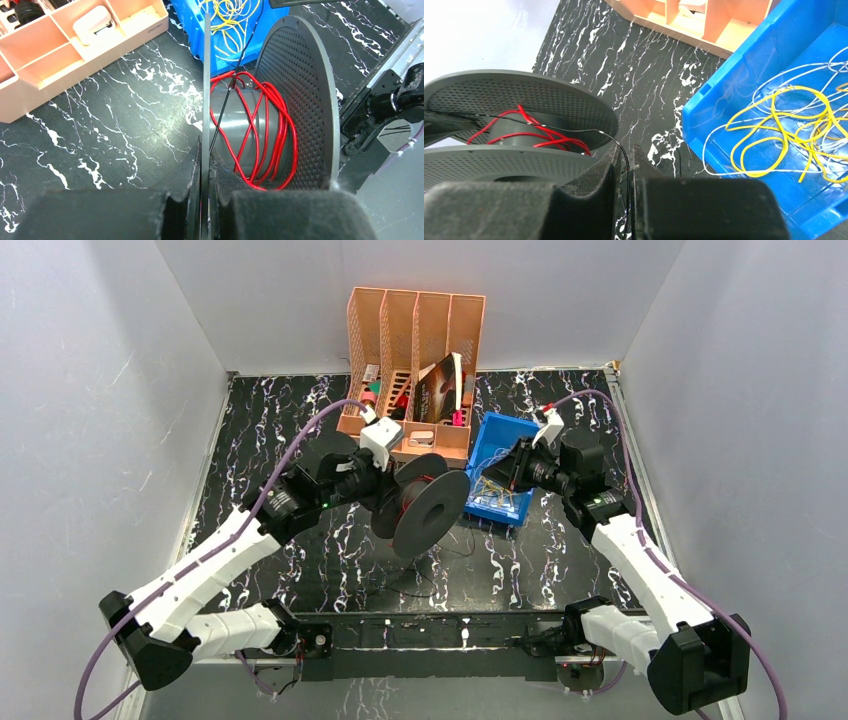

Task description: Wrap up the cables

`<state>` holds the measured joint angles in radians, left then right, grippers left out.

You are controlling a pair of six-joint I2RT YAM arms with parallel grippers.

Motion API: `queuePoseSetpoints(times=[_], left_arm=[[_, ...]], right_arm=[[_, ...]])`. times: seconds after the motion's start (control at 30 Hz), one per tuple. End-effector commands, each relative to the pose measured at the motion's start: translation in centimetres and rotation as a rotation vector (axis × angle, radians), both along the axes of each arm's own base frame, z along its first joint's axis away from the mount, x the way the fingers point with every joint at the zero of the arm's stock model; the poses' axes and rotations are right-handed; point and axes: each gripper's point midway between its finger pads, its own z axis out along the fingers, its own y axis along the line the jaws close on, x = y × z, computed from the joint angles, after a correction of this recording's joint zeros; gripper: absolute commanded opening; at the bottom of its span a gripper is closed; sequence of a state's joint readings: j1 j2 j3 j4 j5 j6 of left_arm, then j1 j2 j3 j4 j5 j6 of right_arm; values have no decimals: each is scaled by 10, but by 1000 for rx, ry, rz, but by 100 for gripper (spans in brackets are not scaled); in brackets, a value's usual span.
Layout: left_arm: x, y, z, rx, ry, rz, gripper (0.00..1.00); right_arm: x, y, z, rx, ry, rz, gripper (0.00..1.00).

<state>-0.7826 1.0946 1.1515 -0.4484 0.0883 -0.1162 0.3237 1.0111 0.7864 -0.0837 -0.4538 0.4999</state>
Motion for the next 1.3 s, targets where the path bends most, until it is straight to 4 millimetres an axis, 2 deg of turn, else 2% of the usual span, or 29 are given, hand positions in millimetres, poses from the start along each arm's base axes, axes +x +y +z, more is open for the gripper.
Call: queuePoseSetpoints(times=[0.0, 0.23, 0.47, 0.6, 0.93, 1.07, 1.27], left_arm=[[-15, 5, 45, -117, -49, -16, 0], [-19, 10, 70, -186, -72, 12, 0], [-22, 11, 87, -235, -76, 26, 0], [-23, 11, 103, -270, -87, 32, 0], [-26, 7, 122, -321, -77, 21, 0], [-26, 6, 129, -341, -73, 30, 0], [-26, 10, 146, -382, -88, 58, 0]], right_arm=[[1, 0, 5, 14, -79, 3, 20], [-10, 10, -5, 62, -52, 44, 29], [-18, 22, -15, 91, -38, 91, 30], [-20, 30, -20, 116, -30, 108, 34], [-16, 58, -10, 149, -82, 130, 41], [-11, 70, -1, 163, -118, 131, 42], [-6, 86, 3, 191, -139, 132, 42]])
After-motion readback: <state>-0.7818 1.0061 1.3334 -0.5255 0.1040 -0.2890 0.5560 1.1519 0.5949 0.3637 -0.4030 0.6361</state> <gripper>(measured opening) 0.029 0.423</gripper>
